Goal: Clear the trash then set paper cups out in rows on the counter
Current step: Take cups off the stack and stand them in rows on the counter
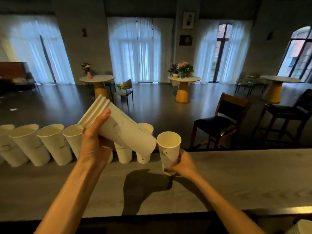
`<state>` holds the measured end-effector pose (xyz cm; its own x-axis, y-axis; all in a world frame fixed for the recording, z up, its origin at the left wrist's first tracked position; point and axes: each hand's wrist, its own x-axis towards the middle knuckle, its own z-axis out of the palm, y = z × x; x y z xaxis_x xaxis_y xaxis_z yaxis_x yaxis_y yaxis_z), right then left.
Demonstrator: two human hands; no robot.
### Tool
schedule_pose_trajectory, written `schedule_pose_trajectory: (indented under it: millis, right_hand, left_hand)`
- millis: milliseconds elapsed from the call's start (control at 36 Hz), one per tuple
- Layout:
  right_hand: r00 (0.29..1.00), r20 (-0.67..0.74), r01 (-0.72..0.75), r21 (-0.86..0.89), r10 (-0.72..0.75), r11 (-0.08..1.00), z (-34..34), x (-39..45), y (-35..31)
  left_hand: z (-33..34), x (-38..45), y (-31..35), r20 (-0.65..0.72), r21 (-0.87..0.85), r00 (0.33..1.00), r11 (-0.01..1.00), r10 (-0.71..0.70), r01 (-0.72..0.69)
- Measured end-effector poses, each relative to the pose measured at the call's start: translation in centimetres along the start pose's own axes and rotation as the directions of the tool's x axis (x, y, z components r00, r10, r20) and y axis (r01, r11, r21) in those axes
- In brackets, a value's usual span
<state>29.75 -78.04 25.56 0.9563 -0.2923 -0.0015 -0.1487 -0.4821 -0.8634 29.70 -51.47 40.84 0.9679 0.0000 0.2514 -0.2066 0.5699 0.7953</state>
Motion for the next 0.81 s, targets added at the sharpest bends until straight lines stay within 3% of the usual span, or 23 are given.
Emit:
schedule_pose_trajectory:
  millis: [167, 278, 500, 556, 611, 639, 694, 750, 806]
  right_hand:
    - [1.0, -0.01, 0.005, 0.069, -0.004, 0.998, 1.0, 4.6, 0.1]
    - [1.0, -0.02, 0.007, 0.109, -0.005, 0.994, 1.6, 6.7, 0.8]
    - [0.998, 0.058, 0.022, 0.041, -0.025, 0.999, 0.9, 7.3, 2.4]
    - [1.0, 0.007, 0.025, 0.03, -0.025, 0.999, -0.4, 6.2, 2.4]
    - [0.999, -0.039, -0.019, 0.128, 0.024, 0.992, -2.3, 4.7, 2.0]
    - [0.998, 0.019, -0.055, 0.2, 0.052, 0.978, -3.4, 3.8, 1.8]
    - [0.953, 0.302, -0.168, 0.408, 0.042, 0.897, -5.8, 2.0, 0.8]
    - [0.804, 0.591, -0.376, 0.589, -0.064, 0.715, -7.9, -0.2, -0.1]
    - [0.678, 0.704, -0.47, 0.637, -0.213, 0.611, -9.6, -1.3, 0.2]
  left_hand:
    - [-3.0, -0.6, 0.2, -0.14, -0.082, 0.989, 0.996, -0.055, 0.044]
    - [-2.8, -1.0, -0.5, -0.183, -0.05, 0.982, 0.998, -0.04, 0.031]
    - [0.6, -1.3, -3.8, -0.08, 0.053, 0.99, 0.991, -0.119, 0.124]
    - [2.0, -1.4, -4.9, -0.055, 0.042, 0.986, 0.986, -0.158, 0.161]
    - [3.6, -1.6, -6.2, -0.02, 0.029, 0.976, 0.976, -0.216, 0.217]
    - [4.5, -1.7, -6.8, -0.005, 0.021, 0.968, 0.968, -0.25, 0.25]
    - [6.2, -2.0, -8.2, 0.015, 0.007, 0.948, 0.948, -0.318, 0.318]
    - [7.9, -2.3, -9.3, 0.016, -0.011, 0.935, 0.935, -0.354, 0.355]
    - [9.8, -2.6, -10.3, 0.034, 0.015, 0.921, 0.921, -0.389, 0.388]
